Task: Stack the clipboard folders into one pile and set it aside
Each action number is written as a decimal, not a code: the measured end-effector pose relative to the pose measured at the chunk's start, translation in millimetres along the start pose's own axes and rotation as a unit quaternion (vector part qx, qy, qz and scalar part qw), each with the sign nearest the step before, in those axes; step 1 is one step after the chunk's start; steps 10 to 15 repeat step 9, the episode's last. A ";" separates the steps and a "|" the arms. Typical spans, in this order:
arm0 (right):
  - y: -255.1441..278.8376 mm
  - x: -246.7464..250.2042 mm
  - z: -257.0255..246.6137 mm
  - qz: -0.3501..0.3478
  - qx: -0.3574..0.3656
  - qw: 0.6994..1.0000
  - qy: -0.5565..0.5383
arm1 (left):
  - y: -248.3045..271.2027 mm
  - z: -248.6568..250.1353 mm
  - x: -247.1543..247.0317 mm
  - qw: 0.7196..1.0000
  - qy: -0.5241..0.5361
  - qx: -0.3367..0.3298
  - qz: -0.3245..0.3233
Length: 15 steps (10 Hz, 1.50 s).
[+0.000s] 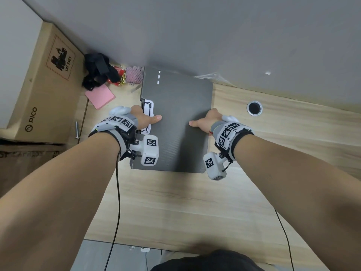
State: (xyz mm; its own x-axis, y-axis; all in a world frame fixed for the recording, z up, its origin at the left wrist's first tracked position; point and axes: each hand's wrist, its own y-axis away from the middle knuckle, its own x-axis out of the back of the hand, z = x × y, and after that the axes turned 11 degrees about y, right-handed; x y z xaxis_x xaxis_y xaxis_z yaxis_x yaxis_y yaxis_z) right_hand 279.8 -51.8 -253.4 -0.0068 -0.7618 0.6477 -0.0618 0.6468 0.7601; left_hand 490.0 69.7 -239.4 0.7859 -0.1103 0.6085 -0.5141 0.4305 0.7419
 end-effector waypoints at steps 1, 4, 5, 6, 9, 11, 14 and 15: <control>-3.0 -0.5 -3.8 0.018 0.011 1.000 0.007 | -16.9 -6.3 -2.0 1.000 -0.005 -0.006 0.006; -4.2 0.3 -3.9 0.049 0.011 0.998 0.038 | -13.9 7.8 2.1 0.998 -0.064 -0.007 -0.028; -2.1 -1.7 -3.9 0.047 0.005 0.998 0.031 | -20.2 4.0 0.9 0.997 -0.063 -0.011 -0.034; 2.2 -2.4 -2.5 0.027 -0.001 0.999 0.031 | -15.0 4.2 3.0 0.997 -0.067 -0.017 -0.030; 17.2 4.9 30.1 -0.018 0.032 0.995 -0.089 | 50.2 37.5 6.5 0.984 -0.062 -0.030 0.164; 17.2 4.9 30.1 -0.018 0.032 0.995 -0.089 | 50.2 37.5 6.5 0.984 -0.062 -0.030 0.164; 17.2 4.9 30.1 -0.018 0.032 0.995 -0.089 | 50.2 37.5 6.5 0.984 -0.062 -0.030 0.164; 17.2 4.9 30.1 -0.018 0.032 0.995 -0.089 | 50.2 37.5 6.5 0.984 -0.062 -0.030 0.164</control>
